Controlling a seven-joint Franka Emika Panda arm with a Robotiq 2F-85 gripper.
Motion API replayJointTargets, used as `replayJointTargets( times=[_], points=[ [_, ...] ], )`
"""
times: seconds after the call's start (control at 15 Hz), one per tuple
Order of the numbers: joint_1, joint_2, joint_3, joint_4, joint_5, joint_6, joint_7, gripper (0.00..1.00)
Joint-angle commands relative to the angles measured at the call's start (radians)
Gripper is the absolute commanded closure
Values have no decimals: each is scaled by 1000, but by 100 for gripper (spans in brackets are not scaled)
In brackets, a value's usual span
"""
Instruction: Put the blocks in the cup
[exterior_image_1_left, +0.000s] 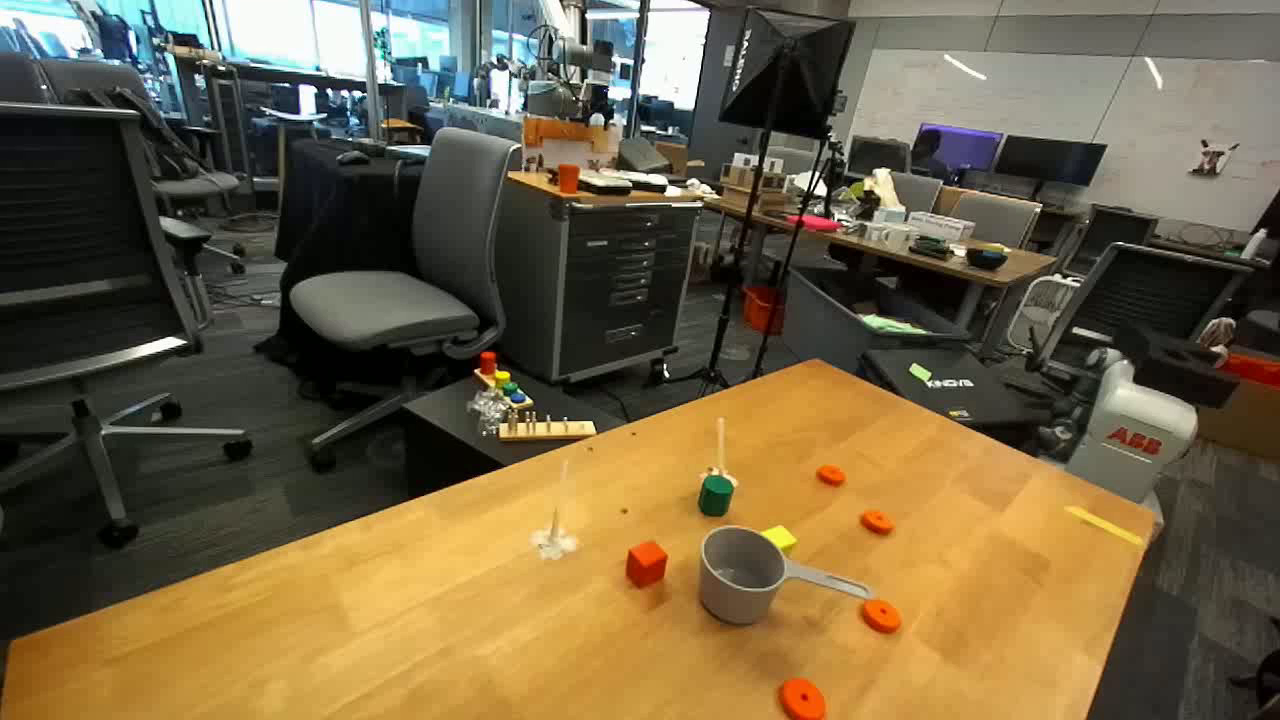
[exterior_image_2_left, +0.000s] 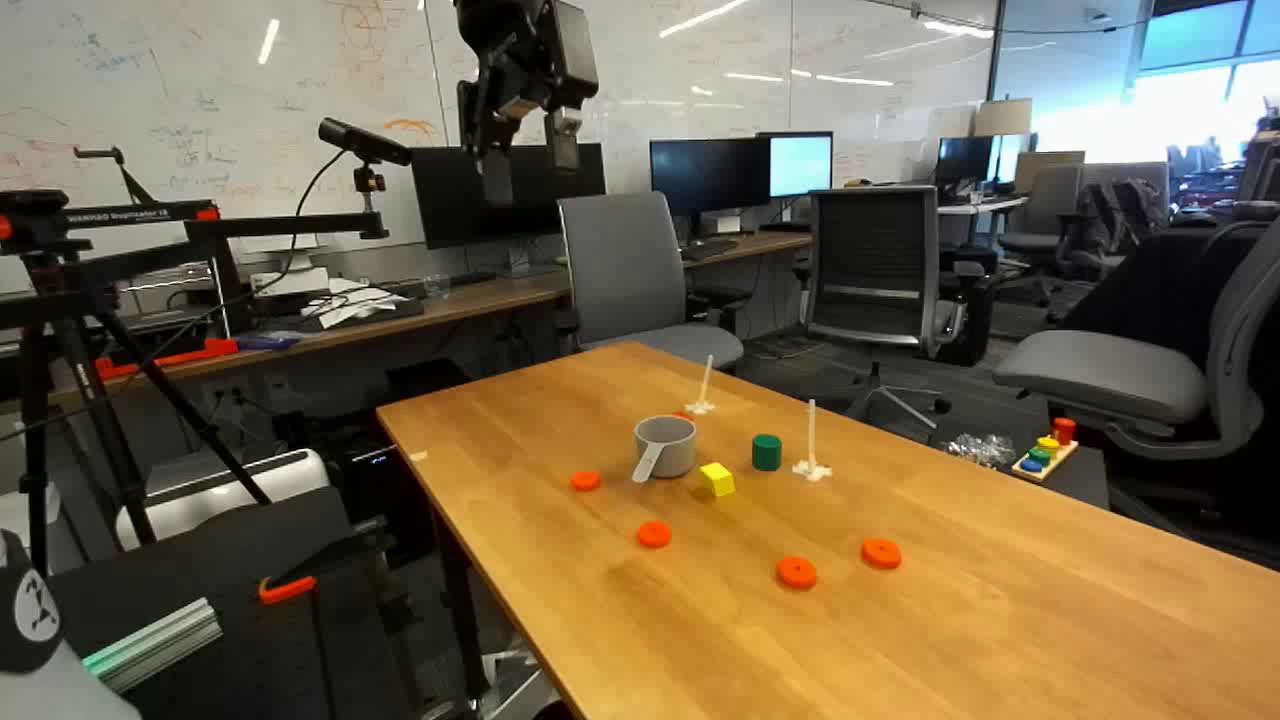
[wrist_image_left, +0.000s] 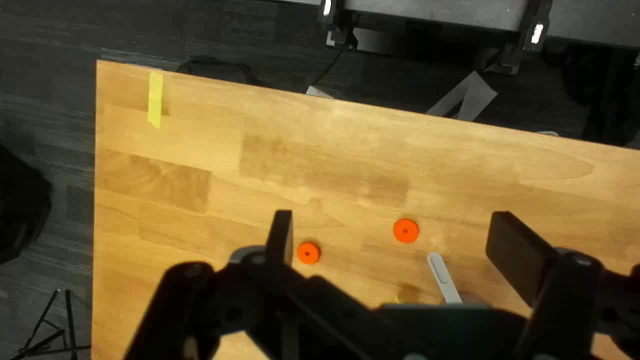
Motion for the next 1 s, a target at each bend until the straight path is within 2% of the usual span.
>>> replayJointTargets(
  times=[0.0, 0.4, 0.53, 0.87, 0.93],
  points=[
    [27, 3, -24, 5, -10, -3, 10, 0],
    [27, 1, -23, 12, -10, -3, 10, 0],
    [31, 27, -17, 31, -51, 5, -21, 0],
    [22, 290, -17, 282, -78, 44, -6, 0],
    [6, 341, -6, 337, -44, 55, -26, 0]
  ],
)
